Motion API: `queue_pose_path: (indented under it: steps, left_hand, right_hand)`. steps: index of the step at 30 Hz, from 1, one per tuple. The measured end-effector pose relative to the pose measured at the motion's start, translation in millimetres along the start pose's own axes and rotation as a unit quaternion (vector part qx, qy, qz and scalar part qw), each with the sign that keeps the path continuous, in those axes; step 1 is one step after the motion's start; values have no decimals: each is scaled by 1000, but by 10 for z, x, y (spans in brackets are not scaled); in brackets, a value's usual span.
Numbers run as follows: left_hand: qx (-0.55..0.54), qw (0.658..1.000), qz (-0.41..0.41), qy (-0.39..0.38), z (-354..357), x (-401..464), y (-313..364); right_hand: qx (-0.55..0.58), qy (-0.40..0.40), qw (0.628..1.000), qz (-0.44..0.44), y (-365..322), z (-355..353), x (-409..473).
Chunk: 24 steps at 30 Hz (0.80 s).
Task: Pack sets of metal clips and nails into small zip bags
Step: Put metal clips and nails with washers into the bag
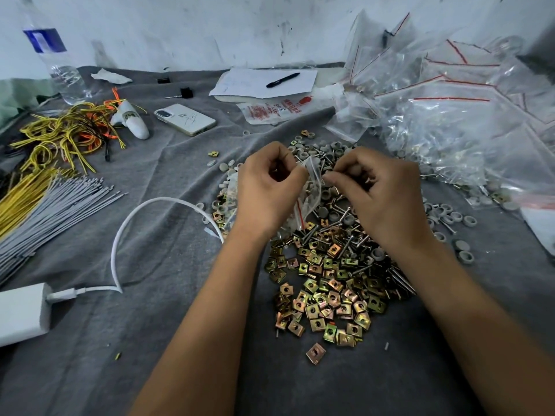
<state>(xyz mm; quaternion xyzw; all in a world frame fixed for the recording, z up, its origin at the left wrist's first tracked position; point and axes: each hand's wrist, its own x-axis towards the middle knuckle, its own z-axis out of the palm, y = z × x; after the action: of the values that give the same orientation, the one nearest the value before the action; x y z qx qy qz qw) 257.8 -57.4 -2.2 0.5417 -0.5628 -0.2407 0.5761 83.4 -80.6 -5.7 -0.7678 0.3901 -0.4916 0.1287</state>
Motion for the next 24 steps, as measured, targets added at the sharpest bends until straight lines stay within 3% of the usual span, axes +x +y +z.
queue_pose_path:
  steps: [7,14,20,24]
  left_hand:
    - [10,1000,8,-2,11,-1,-4]
    - [0,1000,4,7,30,-5,-4]
    - [-43,997,-19,58,8,11,1]
    - [-114,990,-47,71,-26,26,17]
  right_hand:
    - [58,6,997,-42,-97,9,-14]
    - [-28,-58,993,-95,-94,17,-40]
    - [-16,0,994,-108,-117,-1,-13]
    - [49,-113,992,-33,-170,69,-58]
